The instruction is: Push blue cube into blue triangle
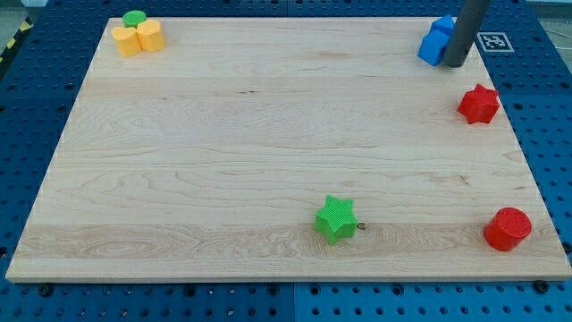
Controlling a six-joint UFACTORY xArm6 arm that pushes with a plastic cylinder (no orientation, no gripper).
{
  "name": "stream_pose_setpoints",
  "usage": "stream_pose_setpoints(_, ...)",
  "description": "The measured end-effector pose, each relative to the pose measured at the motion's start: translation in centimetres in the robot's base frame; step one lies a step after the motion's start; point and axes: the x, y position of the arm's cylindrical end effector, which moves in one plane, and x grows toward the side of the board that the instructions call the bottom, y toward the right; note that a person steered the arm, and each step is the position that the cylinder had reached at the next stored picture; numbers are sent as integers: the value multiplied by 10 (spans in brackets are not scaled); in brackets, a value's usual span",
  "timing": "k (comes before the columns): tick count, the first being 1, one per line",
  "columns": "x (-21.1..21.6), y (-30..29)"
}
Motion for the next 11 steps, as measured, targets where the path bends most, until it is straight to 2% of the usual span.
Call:
stream_pose_setpoints(1,-2,5)
stream_pose_setpoints(2,26,38)
stream_pose_setpoints(5,21,5)
stream_pose_setpoints(6,42,-17)
stream_pose_setpoints(7,36,-44)
stream_pose_setpoints(8,7,-50)
stream_pose_setpoints(9,2,-37)
stream_pose_setpoints(10,19,-20)
stream_pose_setpoints(11,18,-20)
